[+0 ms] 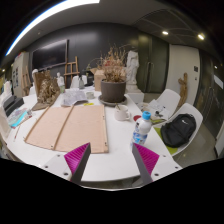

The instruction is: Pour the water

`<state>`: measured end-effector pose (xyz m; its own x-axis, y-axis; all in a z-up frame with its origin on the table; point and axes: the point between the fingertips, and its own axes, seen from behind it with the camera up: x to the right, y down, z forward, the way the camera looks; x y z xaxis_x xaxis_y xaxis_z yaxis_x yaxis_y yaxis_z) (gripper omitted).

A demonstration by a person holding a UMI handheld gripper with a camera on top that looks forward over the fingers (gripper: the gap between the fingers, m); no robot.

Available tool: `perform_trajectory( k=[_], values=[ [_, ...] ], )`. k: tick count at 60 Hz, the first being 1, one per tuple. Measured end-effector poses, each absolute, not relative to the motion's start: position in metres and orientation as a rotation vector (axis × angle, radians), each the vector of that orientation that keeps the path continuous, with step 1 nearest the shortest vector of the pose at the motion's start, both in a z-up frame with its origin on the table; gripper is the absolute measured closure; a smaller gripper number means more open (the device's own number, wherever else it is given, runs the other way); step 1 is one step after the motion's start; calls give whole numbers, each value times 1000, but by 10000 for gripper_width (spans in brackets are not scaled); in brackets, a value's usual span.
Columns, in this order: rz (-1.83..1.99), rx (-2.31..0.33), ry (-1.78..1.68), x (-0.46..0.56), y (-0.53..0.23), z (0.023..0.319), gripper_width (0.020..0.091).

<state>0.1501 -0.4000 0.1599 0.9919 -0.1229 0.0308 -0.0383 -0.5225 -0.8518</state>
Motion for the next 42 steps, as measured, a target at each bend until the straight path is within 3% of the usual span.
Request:
perform_trajectory(
  k=[12, 26, 32, 36, 39, 42],
  values=[
    [-213, -2061, 195, 253, -377, 107, 250],
    [-226, -1973, 199, 294, -302, 64, 254],
    [-226, -1964, 202, 299, -277, 47, 326],
    [-218, -1954, 198, 300, -265, 41, 432],
    [-226, -1933, 203, 303, -259, 43, 565],
    [-229, -1918, 207, 303, -258, 43, 595]
  ],
)
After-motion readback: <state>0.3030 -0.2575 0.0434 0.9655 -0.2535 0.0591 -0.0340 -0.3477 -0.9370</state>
